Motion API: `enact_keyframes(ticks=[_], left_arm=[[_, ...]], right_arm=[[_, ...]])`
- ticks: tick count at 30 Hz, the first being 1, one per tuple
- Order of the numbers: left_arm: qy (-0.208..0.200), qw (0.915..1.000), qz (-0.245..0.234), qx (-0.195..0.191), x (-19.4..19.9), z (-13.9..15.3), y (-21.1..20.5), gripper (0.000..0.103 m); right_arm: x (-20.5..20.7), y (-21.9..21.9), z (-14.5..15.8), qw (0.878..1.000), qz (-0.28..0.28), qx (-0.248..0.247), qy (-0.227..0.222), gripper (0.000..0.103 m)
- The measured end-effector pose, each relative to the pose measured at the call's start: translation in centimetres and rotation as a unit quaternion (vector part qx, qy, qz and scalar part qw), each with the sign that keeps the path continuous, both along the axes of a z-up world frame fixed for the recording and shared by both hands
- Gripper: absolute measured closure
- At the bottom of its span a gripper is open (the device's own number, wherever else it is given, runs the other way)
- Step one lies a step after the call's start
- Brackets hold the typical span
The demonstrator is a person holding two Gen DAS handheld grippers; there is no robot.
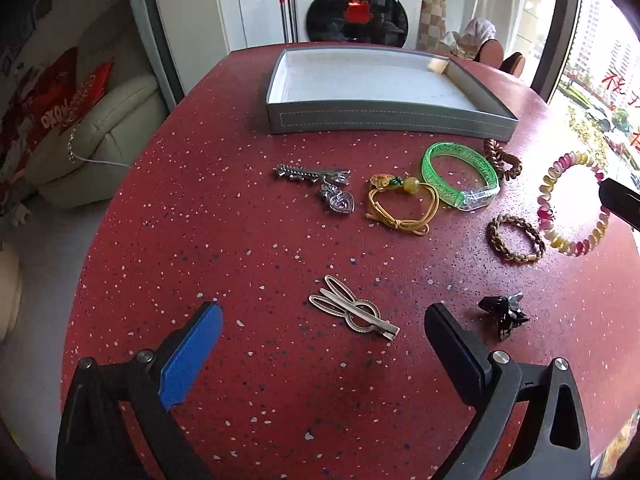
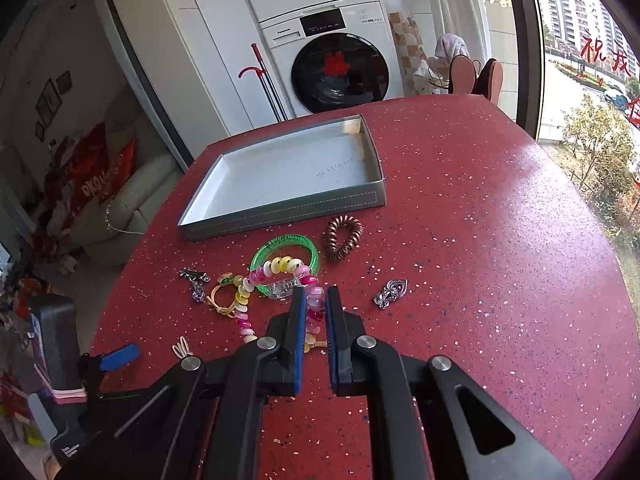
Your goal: Organize jewelry
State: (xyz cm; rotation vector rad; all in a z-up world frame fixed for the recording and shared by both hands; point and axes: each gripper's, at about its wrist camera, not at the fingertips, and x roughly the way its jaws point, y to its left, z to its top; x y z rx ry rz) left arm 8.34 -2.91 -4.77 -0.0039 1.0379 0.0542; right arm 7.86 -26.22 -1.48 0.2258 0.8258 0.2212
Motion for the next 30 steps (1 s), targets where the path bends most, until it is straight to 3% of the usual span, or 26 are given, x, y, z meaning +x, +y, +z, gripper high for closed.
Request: enact_keyframes(ticks=[5,9,12,13,14,17,19,22,30], left_arm=[[0.030,0.9993,0.022,-0.007,-0.2,-1.8,-1.0,0.006],[0.026,0.9992,0.032,-0.004,-0.6,-1.9,-1.4,0.013],[0.020,0.9996,0.017,-0.008,-0.8,-1.5,-2.0,0.039],[0.016,0.9998,0.011,-0.004,-1.1,-1.3,-2.2,0.065],[0.017,0.9999,0.002,-0.003,-1.3,-1.3,-2.3,0.075],[0.011,0.9997,-0.018,-0.007,-1.8,-1.1,-2.1,0.076],[0.006,0.9989,-0.029,-0.036,-2.1,-0.8,-1.3,0.084],[0.004,0.9971,-0.042,-0.064,-2.6,-0.5,-0.2,0.084],[-0.020,0.9942,-0.067,-0.081,-2.2,1.1,0.6,0.084]], right_arm=[[-0.7,-0.8,-0.2,1.000,-0.003,0.010,-0.002,0.093],[-1.1,-1.4,-0.4,1.000,-0.009,0.020,-0.004,0.093],[-1.3,-1.7,-0.5,1.000,-0.013,0.026,-0.006,0.093],[-1.4,-1.8,-0.5,0.999,-0.015,0.028,-0.007,0.093],[-1.5,-1.8,-0.5,0.999,-0.016,0.030,-0.008,0.093],[-1.7,-2.1,-0.5,0.999,-0.021,0.036,-0.011,0.093],[-1.7,-2.1,-0.6,0.999,-0.022,0.039,-0.012,0.093],[-1.5,-2.0,-0.7,0.999,-0.022,0.042,-0.010,0.093],[-0.9,-1.3,-0.3,0.999,-0.019,0.034,-0.010,0.093]])
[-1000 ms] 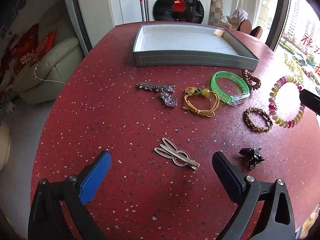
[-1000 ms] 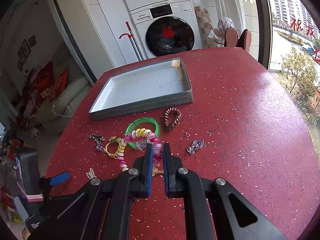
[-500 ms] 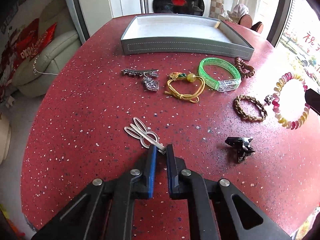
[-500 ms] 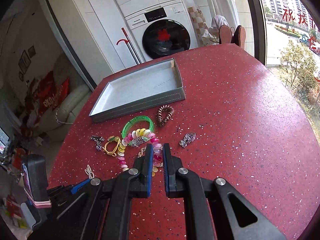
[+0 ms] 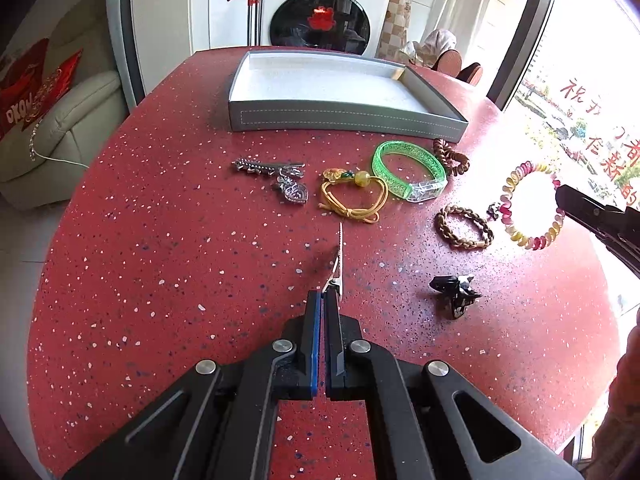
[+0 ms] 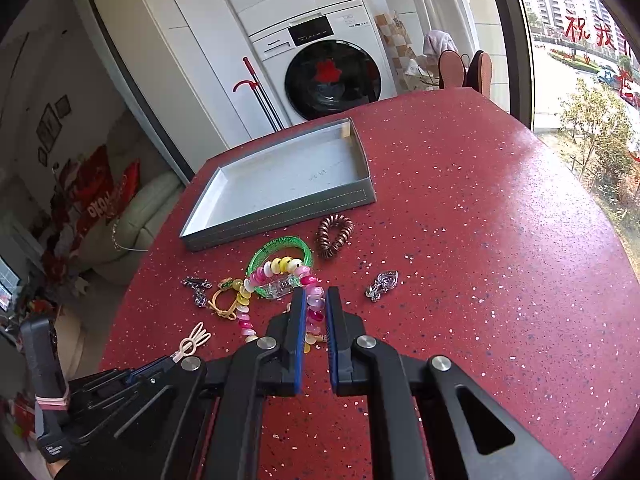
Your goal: Organize jewelry
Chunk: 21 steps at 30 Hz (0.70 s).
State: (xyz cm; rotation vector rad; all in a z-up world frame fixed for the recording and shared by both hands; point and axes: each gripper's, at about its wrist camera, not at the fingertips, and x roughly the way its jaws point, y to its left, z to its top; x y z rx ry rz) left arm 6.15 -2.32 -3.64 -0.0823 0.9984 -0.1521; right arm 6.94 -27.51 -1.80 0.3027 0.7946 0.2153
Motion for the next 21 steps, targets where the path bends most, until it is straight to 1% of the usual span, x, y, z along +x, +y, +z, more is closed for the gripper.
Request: enact_keyframes(ticks=[11,21], left_arm=[[-0.030,0.9991,-0.019,-0.022,1.6,2.7,1.0,0.084],[-0.050,0.9975,-0.027,-0.042,3.9,5.3,2.2,0.085]], right_arm=[[0.8,0.4,0.9,1.000,-0.002,-0.011,-0.003,0.093],[1.9,1.0,1.8,1.000,0.004,-0.021,-0.004,0.093]])
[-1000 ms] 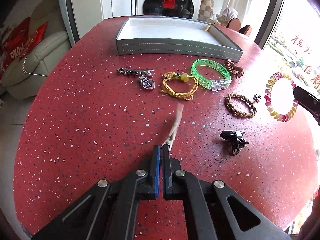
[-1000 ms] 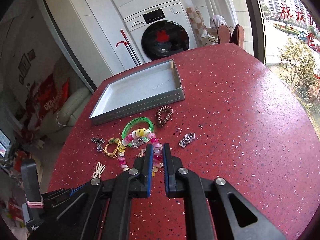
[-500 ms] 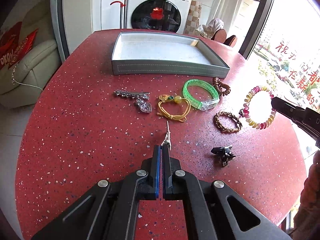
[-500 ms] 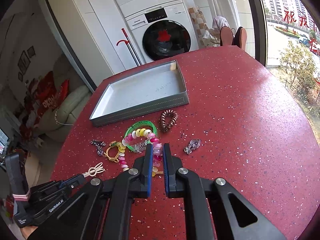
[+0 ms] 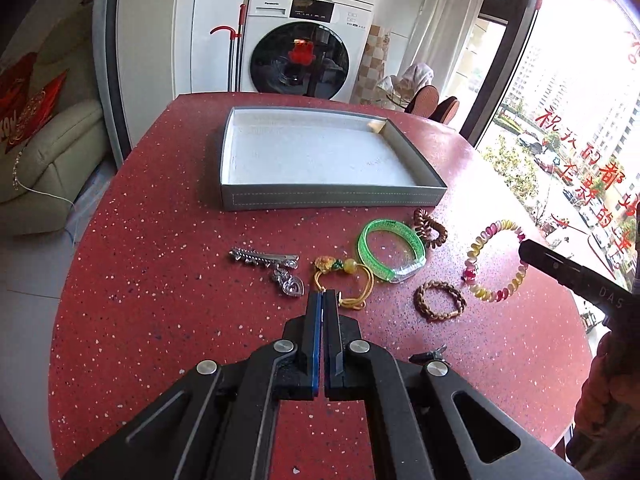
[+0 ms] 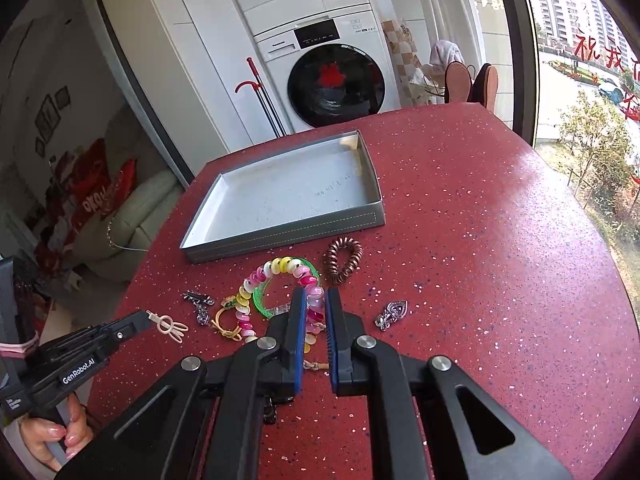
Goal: Organize jewelry
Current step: 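Carry the bunny clip in the left tool while the right carries the bracelet to the tray, then open the left tool to drop the clip while the right releases the bracelet in the tray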
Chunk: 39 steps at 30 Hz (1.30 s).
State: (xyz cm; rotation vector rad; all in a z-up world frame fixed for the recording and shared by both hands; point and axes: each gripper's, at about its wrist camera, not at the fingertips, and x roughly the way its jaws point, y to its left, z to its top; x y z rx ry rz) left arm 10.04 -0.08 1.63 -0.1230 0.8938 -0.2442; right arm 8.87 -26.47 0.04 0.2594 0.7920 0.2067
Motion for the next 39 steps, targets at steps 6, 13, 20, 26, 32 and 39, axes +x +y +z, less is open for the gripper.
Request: enact_keyframes(ticks=[6,13,20,26,32,39], left_arm=[[-0.024,0.9997,-0.002,-0.004,2.2,2.0,0.5,0.085],[-0.046,0.9989,-0.008,-0.010,6.7,4.0,0.4,0.085],[-0.051,0.9984,-0.014,-0.018,12.5,4.4,0.0,0.085],[-0.041,0.9989,-0.016,-0.018,17.8,3.2,-1.1,0.085],[-0.037,0.9992,-0.018,-0.003,22.2,1.2,-2.3,0.085],[-0.008,0.9995,-0.019,0.023,25.1,-2.7,-2.8,0.085]], right_arm=[[2.1,0.6,1.1,1.000,0.005,-0.007,-0.004,0.093],[7.4,2.0,3.0,1.000,0.019,-0.022,-0.010,0.093],[14.1,3.4,3.0,0.999,0.030,-0.037,-0.001,0.093],[19.9,4.0,1.2,0.998,0.033,-0.044,0.016,0.093],[24.1,3.9,-2.0,0.998,0.020,-0.043,0.047,0.093],[26.3,2.9,-5.6,0.996,-0.001,-0.038,0.080,0.093]])
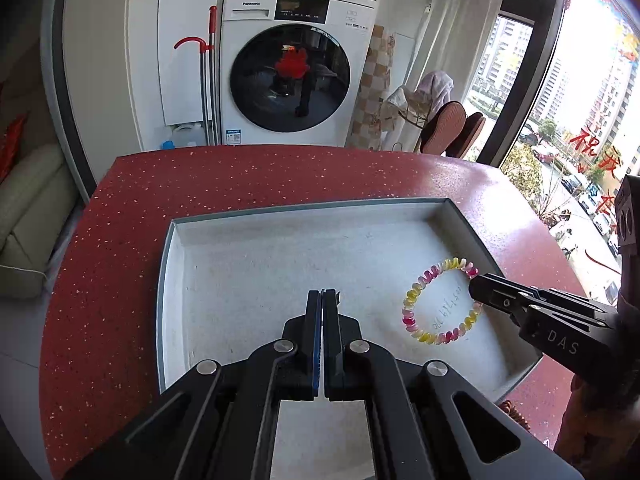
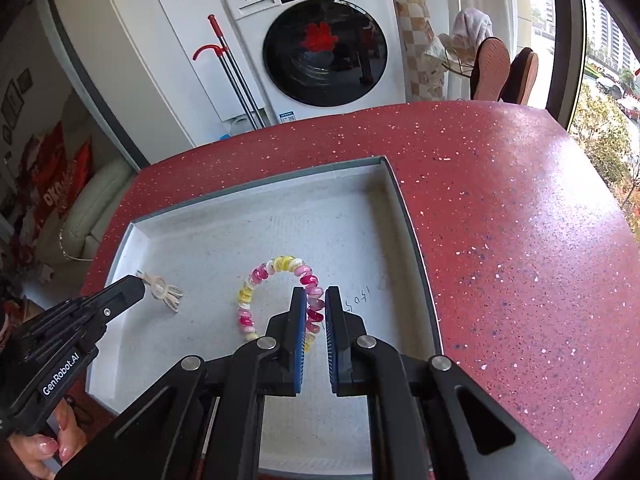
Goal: Organize jewelry
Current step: 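Open the left tool to drop the clip while the right releases the bracelet in the tray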
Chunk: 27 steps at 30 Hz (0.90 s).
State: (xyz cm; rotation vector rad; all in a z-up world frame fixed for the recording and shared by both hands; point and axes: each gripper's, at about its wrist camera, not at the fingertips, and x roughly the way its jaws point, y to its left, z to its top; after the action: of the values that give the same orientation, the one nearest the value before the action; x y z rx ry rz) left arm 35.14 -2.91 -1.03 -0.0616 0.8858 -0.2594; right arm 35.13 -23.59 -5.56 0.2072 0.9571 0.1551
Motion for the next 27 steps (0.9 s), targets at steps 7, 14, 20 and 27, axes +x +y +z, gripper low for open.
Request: enact_keyframes(ticks=[7,14,20,27], left_arm=[[0.009,0.9994,0.015,0.029,0.5,-2.5,0.5,0.084],[0.028,0.9977,0.031,0.052,0.9,-4.0,1.0,0.084],[0.016,0.9973,0.050,0.052,0.3,-3.2,1.7,0.084],[-0.012,0.9983,0.046,0.035,-1.8,-0.9,1.8,0.084]], right_arm=[[0.3,-0.1,-2.0,1.000,-0.003,-0.007,0.018,0.092],[0.1,0.6,-1.8,1.000,0.006,-0.016,0.013,0.066],[-1.0,0.8,0.0,1.000,0.006,0.009,-0.008,0.036],[-3.5,0.5,1.8,0.999,0.005,0.034,-0.025,0.023]])
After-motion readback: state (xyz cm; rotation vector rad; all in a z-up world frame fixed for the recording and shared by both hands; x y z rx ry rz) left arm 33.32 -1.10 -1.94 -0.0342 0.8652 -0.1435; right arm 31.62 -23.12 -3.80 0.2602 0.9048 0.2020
